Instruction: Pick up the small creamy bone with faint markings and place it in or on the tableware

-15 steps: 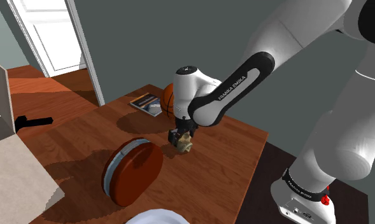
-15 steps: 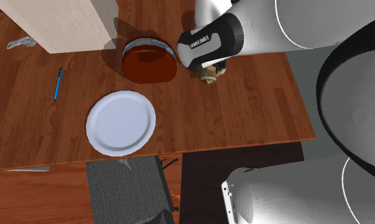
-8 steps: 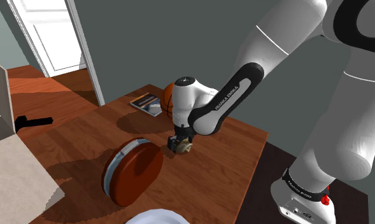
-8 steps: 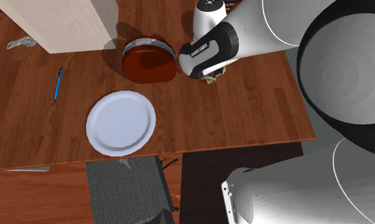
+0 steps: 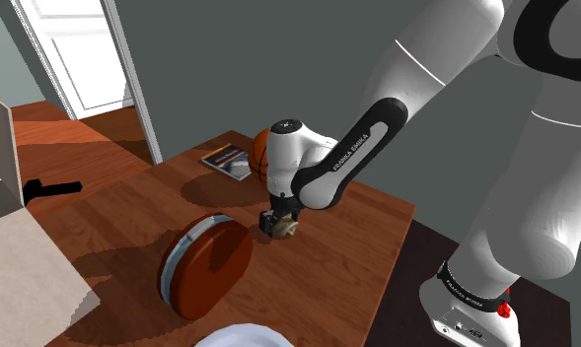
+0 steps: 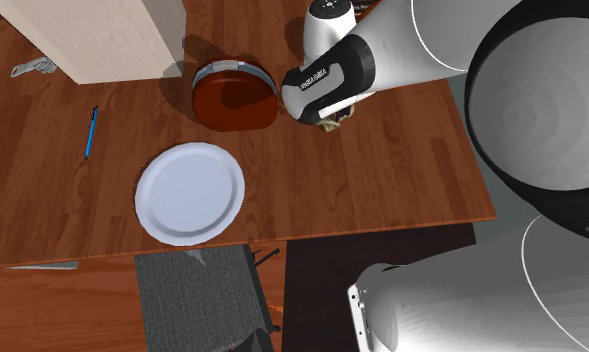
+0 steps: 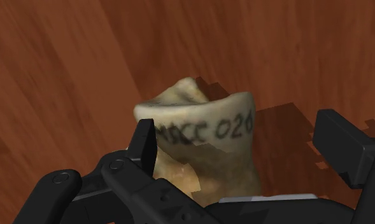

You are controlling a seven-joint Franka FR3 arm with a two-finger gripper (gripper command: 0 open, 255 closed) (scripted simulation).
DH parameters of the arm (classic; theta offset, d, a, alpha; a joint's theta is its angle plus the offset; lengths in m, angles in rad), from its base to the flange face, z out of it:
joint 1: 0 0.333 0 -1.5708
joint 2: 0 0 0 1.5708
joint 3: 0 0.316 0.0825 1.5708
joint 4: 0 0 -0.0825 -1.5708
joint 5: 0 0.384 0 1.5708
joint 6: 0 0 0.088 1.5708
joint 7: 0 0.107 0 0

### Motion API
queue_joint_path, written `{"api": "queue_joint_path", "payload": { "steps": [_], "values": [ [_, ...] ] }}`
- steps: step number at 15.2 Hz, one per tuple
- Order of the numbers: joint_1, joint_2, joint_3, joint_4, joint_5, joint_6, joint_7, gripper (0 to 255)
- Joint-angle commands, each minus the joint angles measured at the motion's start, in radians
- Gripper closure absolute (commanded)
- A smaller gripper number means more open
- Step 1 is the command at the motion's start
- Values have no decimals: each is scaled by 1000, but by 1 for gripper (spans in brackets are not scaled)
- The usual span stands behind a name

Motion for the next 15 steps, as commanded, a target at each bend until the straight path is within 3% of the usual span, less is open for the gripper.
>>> {"api": "queue_joint_path", "payload": {
  "steps": [1,9,15],
  "values": [
    [1,9,1,0,0,6,-1,255],
    [0,8,1,-1,0,6,-2,255],
    [-6,-71,16,4,54,-73,-43,255]
  ]
}}
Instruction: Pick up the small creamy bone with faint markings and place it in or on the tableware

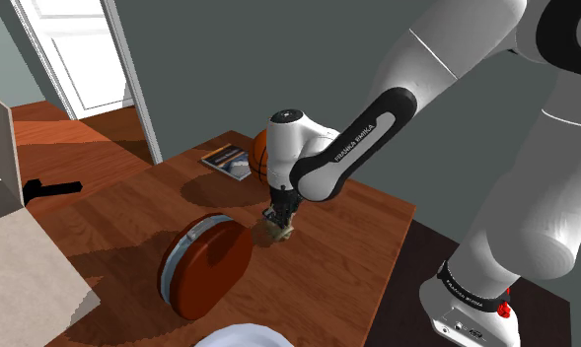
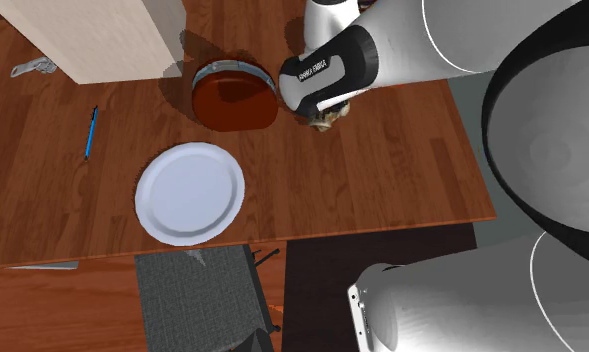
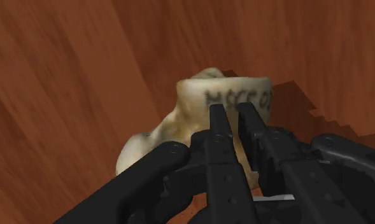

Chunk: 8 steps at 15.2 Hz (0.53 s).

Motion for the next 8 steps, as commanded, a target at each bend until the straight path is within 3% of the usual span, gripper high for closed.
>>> {"api": "queue_joint_path", "payload": {
  "steps": [1,4,5,6,7,8],
  "values": [
    [-1,-25,4,3,17,-26,-12,255],
    [0,-40,6,2,25,-39,-17,255],
    [0,-40,6,2,25,-39,-17,0],
    [47,77,19,157,-202,-235,256,0],
    [117,218,14,333,-333,-460,433,0],
    [203,371,-16,519,-404,-684,542,0]
  ]
}}
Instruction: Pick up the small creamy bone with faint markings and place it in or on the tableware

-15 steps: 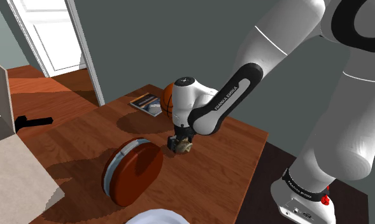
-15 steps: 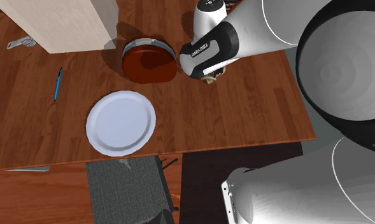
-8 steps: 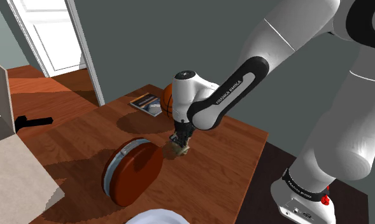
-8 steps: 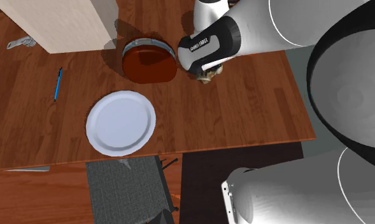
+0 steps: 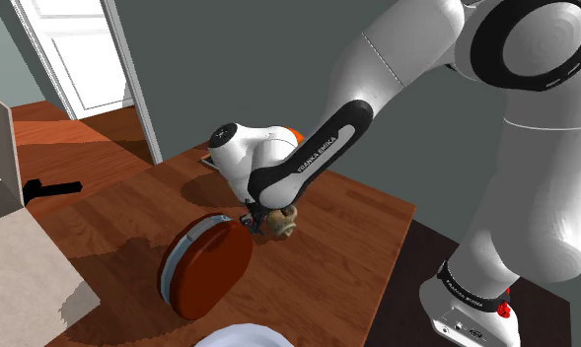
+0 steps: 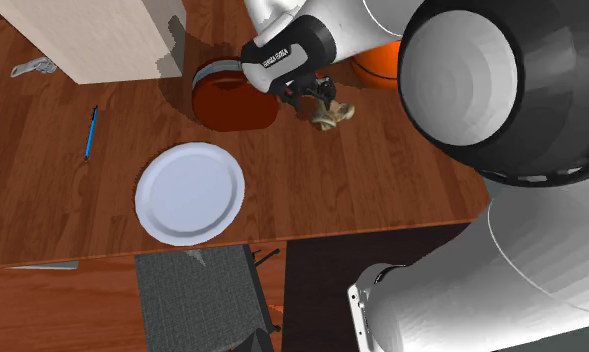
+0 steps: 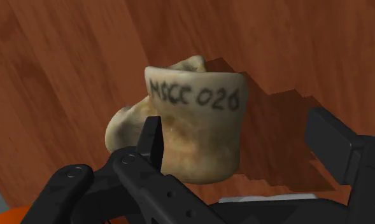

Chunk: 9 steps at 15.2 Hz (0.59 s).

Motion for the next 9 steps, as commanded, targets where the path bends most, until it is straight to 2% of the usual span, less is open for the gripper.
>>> {"api": "queue_joint_path", "payload": {
  "steps": [1,9],
  "values": [
    [94,143,-44,165,-124,-243,188,0],
    [84,163,-68,110,-151,-166,203,0]
  ]
}}
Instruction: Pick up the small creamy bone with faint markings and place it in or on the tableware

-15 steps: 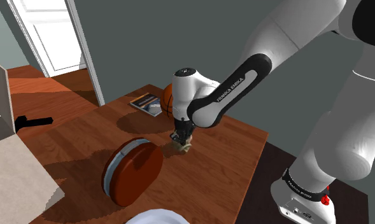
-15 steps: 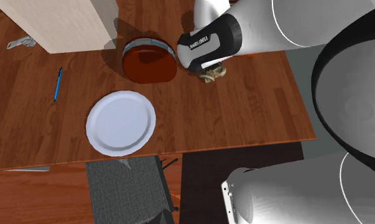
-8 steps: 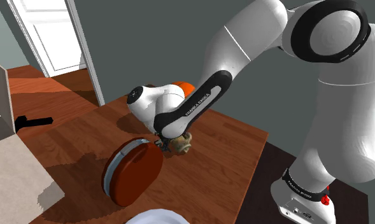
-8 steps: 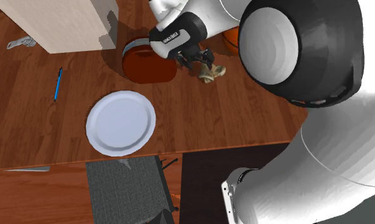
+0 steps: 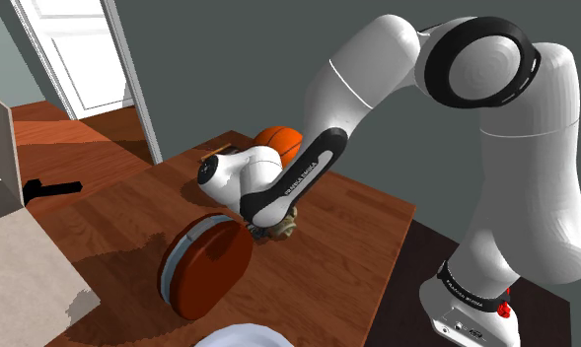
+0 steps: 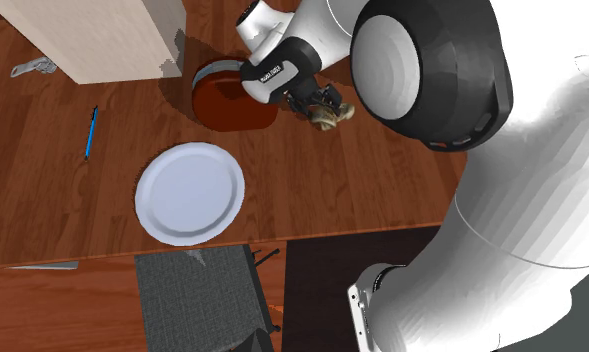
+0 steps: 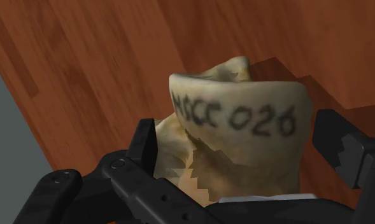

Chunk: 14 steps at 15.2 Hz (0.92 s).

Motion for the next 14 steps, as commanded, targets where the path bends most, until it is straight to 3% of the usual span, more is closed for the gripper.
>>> {"api": "queue_joint_path", "payload": {
  "steps": [1,7,8,14],
  "values": [
    [-1,3,-1,-1,-3,4,2,0],
    [0,3,-1,-1,-2,4,2,0],
    [0,3,-1,-1,-2,4,2,255],
    [0,3,-1,-1,-2,4,2,255]
  ]
}}
